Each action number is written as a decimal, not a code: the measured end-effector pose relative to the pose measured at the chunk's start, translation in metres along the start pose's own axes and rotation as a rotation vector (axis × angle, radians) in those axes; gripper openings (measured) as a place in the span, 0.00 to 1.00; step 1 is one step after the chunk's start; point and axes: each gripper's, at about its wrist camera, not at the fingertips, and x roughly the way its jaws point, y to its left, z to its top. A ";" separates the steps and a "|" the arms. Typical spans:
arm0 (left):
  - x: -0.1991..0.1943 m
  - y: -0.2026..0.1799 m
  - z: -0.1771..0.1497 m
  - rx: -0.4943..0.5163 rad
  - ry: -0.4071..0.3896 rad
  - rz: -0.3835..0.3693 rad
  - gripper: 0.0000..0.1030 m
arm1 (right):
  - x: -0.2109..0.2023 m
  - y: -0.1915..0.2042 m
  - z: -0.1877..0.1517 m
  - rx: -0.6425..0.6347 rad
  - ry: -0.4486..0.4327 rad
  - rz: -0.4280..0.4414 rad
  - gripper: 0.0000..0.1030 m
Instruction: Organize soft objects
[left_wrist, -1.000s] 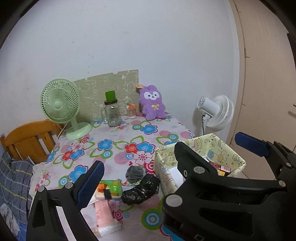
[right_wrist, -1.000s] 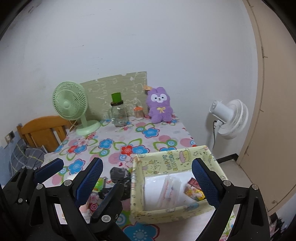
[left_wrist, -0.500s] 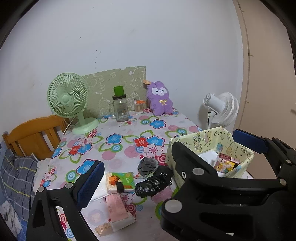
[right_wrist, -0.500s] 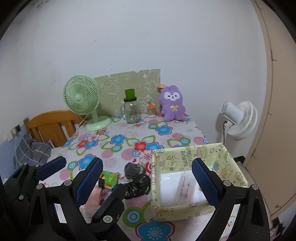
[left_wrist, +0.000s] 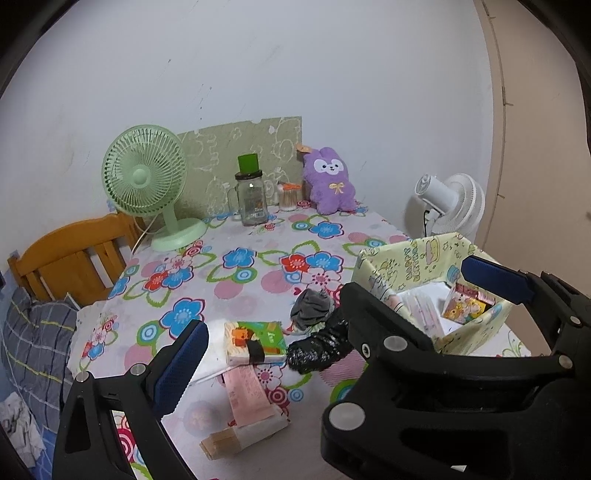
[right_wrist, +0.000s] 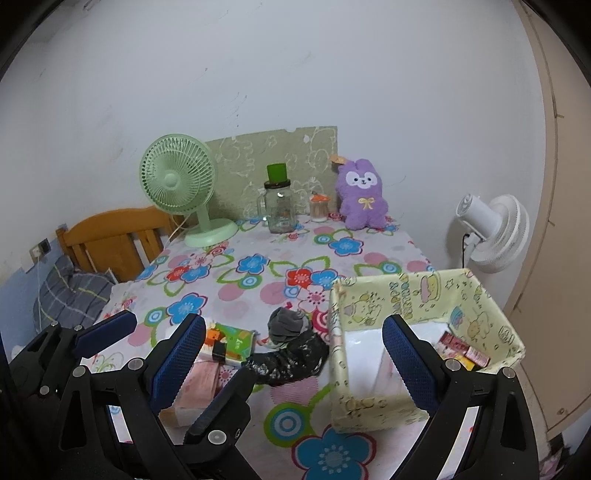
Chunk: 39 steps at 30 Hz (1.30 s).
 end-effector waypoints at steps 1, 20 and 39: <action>0.002 0.001 -0.002 -0.002 0.006 0.003 0.97 | 0.002 0.001 -0.002 0.000 0.004 0.002 0.95; 0.031 0.026 -0.045 -0.035 0.125 0.031 0.96 | 0.044 0.025 -0.041 -0.035 0.103 0.073 0.93; 0.061 0.050 -0.084 -0.108 0.256 0.011 0.95 | 0.078 0.041 -0.076 -0.045 0.219 0.092 0.91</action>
